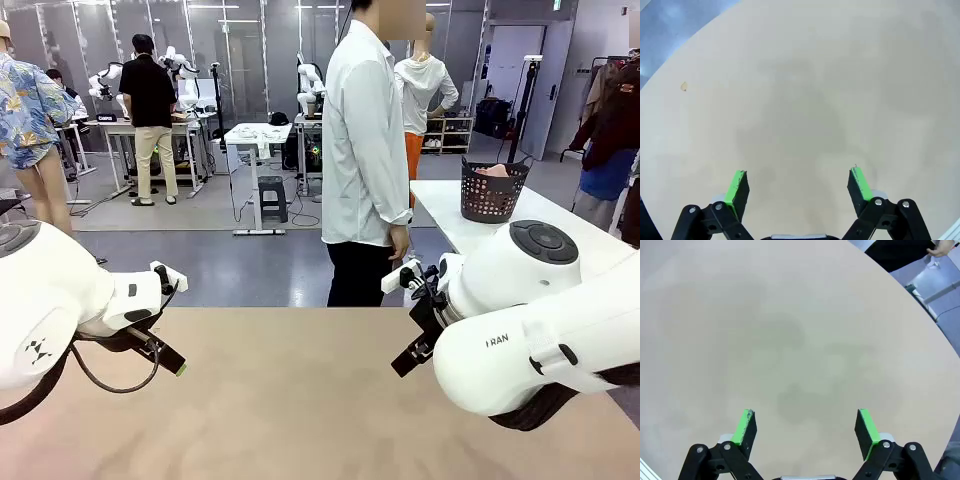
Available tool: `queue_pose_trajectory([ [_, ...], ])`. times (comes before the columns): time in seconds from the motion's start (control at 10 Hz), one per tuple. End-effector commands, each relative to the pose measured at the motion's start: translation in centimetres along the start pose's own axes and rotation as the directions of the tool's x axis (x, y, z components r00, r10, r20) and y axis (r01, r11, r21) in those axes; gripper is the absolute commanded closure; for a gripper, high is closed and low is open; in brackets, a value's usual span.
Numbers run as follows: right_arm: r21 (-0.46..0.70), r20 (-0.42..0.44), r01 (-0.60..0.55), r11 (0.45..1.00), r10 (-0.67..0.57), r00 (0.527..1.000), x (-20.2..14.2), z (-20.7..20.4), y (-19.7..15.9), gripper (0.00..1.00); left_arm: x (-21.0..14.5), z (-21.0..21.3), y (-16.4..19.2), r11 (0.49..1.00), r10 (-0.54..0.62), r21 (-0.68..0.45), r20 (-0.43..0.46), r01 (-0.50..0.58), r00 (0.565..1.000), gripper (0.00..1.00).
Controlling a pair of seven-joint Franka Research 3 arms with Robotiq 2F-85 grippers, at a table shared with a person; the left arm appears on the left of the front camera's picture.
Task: Fold the towel.
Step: Grab the top end of the 100 cm Hotel Towel extended by the human.
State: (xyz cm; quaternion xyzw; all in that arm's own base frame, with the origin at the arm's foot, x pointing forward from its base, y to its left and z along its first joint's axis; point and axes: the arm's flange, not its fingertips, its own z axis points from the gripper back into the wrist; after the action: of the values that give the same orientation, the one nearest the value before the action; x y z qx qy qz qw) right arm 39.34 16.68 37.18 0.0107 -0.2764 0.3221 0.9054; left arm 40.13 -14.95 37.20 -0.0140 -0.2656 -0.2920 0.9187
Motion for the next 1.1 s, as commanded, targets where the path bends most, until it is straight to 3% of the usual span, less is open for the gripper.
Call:
queue_pose_trajectory([
  [0.0, 0.000, 0.000, 0.000, 1.000, 0.000, 1.000, 0.0, 0.0, 0.0, 0.00, 0.0, 0.0, 0.0, 1.000, 0.000, 0.000, 0.000, 0.000, 1.000, 0.00],
  [0.8, 0.000, 0.000, -0.002, 1.000, 0.002, 1.000, 0.0, 0.0, 0.0, 0.00, 0.0, 0.0, 0.0, 1.000, -0.001, 0.000, 0.000, 0.001, 1.000, 0.00],
  [0.9, 0.049, 0.009, -0.017, 0.999, 0.017, 1.000, 2.0, 2.5, -1.2, 0.00, 1.9, 2.0, 0.3, 0.998, -0.043, -0.041, 0.013, 0.043, 0.999, 0.00],
  [1.0, 0.120, 0.015, -0.005, 0.993, 0.004, 1.000, 3.5, 5.1, -2.7, 0.00, 3.5, 4.1, 1.1, 0.996, -0.016, -0.082, 0.009, 0.017, 1.000, 0.00],
])
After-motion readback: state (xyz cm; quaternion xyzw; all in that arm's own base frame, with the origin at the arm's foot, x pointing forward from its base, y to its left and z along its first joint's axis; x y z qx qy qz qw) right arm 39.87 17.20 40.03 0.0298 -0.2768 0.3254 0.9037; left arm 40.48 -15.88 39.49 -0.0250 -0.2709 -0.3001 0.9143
